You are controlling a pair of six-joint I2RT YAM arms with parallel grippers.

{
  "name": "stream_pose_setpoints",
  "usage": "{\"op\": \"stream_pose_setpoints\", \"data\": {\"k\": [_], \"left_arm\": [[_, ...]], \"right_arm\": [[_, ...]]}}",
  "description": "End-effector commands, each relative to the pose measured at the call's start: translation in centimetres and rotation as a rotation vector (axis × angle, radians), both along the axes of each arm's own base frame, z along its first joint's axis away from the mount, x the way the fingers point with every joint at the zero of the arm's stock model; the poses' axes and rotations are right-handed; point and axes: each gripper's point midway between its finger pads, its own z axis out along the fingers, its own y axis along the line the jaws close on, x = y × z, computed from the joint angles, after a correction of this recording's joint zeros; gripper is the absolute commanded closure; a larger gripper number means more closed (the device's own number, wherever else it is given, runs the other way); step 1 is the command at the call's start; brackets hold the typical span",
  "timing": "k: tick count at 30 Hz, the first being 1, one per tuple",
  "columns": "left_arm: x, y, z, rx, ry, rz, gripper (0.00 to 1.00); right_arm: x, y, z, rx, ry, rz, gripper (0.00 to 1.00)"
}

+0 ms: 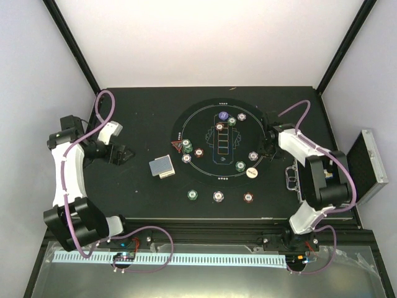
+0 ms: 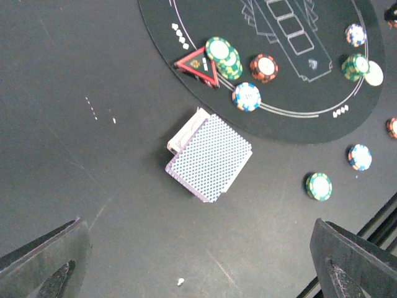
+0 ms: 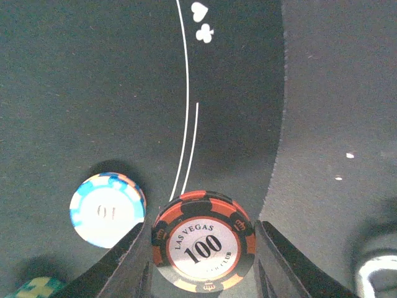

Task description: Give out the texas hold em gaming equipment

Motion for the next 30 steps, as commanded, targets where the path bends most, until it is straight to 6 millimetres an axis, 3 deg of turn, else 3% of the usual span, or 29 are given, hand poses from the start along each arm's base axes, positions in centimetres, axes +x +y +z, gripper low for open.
{"op": "stream_pose_setpoints", "data": {"k": [1, 4, 9, 14, 18, 21, 25, 30], "left_arm": [[-0.5, -0.5, -1.7, 0.064, 0.002, -0.084, 0.01], [-0.8, -0.8, -3.2, 0.117, 0.015, -0.131, 0.01], [-1.6, -1.9, -5.7, 0.198, 0.029, -0.246, 0.01], [-1.3, -2.7, -7.7, 0.284, 0.046, -0.343, 0.01], [-1.2, -4.0, -8.0, 0.31, 0.024, -0.419, 0.01], [-1.6, -5.0, -8.6, 0.333, 0.002, -0.481, 0.01], [-1.5, -6.2, -10.2, 0.403, -0.013, -0.533, 0.01], [-0.8, -7.1, -11.9, 0.478, -0.018, -0.578, 0.01]], "right_arm": [[1.8, 0.4, -1.5, 0.035, -0.003, 0.009, 0.8], [1.9, 0.2, -2.9, 0.027, 0.023, 0.004, 0.75], [2.0, 0.3, -3.3, 0.036, 0.03, 0.004, 0.51], [2.2, 0.6, -0.5, 0.062, -0.037, 0.002, 0.25], [1.7, 1.3, 2.3, 0.094, -0.1, 0.02, 0.23], [0.4, 3.5, 4.2, 0.12, -0.157, 0.074, 0.22], [-2.9, 7.5, 4.9, 0.15, -0.222, 0.165, 0.18], [-7.8, 11.5, 2.7, 0.236, -0.276, 0.227, 0.15]]}}
